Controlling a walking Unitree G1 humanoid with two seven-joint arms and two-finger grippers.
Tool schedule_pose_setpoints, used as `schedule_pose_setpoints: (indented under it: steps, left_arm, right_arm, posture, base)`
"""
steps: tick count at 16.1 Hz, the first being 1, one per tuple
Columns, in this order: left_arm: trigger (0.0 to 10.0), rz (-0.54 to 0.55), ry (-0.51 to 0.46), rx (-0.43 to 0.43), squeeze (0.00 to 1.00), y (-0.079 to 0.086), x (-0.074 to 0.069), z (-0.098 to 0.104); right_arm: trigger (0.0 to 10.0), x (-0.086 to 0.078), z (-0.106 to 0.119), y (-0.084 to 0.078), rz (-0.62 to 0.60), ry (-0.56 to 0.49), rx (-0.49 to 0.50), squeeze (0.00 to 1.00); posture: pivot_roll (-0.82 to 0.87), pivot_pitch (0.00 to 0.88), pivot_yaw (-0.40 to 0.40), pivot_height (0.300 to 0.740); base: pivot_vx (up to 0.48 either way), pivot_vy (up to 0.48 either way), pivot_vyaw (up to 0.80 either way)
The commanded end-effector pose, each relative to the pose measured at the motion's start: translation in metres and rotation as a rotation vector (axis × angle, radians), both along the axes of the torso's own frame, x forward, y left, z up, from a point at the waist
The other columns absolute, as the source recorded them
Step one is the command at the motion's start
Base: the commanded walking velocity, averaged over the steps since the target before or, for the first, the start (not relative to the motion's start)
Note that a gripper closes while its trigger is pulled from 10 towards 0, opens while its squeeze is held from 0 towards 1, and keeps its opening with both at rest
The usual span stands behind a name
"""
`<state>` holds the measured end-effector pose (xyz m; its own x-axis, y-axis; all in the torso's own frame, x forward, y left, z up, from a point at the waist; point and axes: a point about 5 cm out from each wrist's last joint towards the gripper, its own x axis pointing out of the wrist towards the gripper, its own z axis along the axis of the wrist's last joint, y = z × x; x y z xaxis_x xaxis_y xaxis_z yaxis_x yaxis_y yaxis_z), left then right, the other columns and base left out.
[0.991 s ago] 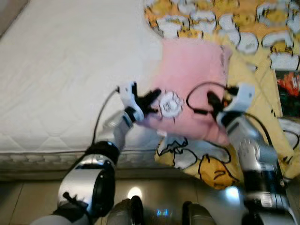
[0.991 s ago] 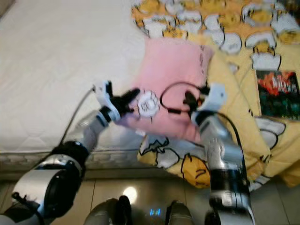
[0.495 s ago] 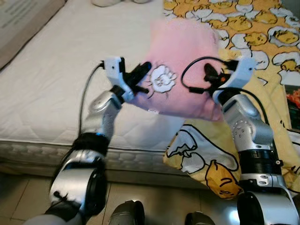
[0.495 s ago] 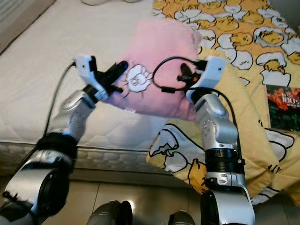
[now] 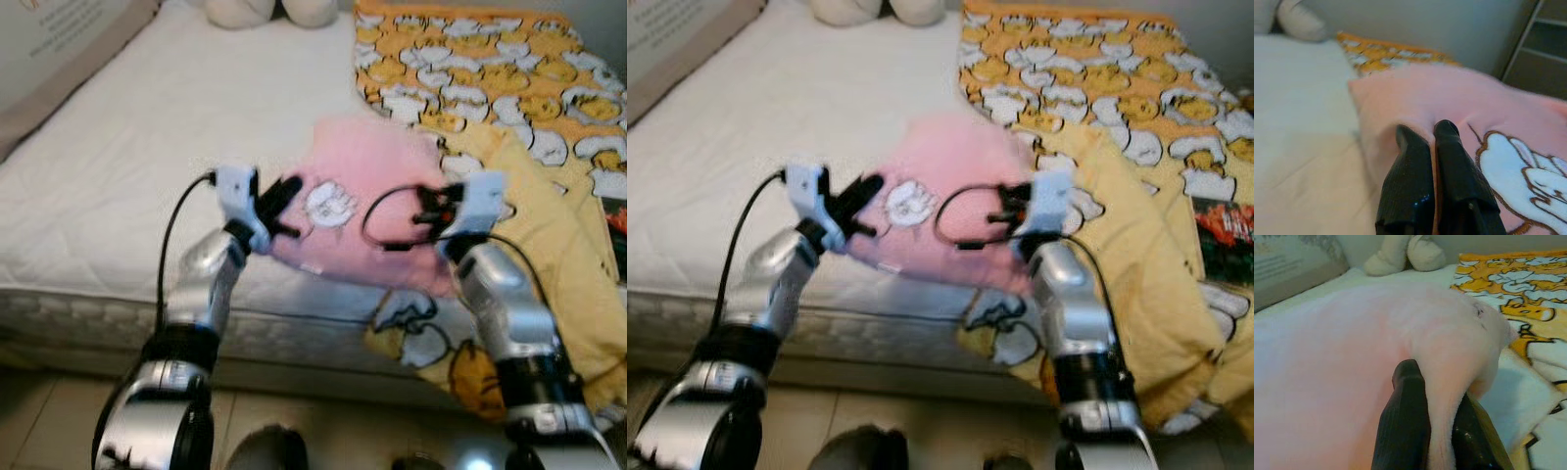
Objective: Clean up the room
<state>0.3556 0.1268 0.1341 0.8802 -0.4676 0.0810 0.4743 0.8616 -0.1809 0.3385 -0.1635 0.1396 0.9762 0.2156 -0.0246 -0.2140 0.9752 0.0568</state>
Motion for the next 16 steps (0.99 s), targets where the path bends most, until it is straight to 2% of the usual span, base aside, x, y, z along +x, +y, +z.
schedule_pose_setpoints:
  steps: [1, 5, 13, 16]
  left_arm:
    - [0.0, 0.131, -0.032, 0.000, 0.00, 0.024, 0.001, 0.008]
    - [0.0, 0.148, -0.034, 0.011, 0.00, 0.020, 0.000, 0.008]
    - [0.0, 0.166, -0.035, 0.010, 0.00, 0.012, -0.005, 0.007]
    - [0.0, 0.187, -0.022, 0.018, 0.00, 0.013, -0.008, 0.003]
  right_arm:
    - [0.0, -0.003, 0.001, -0.035, -0.119, -0.025, -0.057, 0.00]
    - [0.0, -0.001, -0.001, -0.036, -0.109, -0.034, -0.082, 0.00]
    - [0.0, 0.013, 0.008, -0.024, -0.045, -0.076, -0.125, 0.00]
    - [0.0, 0.012, 0.001, -0.020, -0.030, -0.057, -0.120, 0.00]
  posture:
    - [-0.08, 0.000, 0.037, 0.740]
    - [-0.08, 0.000, 0.031, 0.740]
    - [-0.05, 0.000, 0.012, 0.740]
    - [-0.04, 0.000, 0.002, 0.740]
  base:
    - [0.000, 0.480, 0.00]
    - [0.000, 0.480, 0.00]
    - [0.000, 0.480, 0.00]
    - [0.000, 0.480, 0.00]
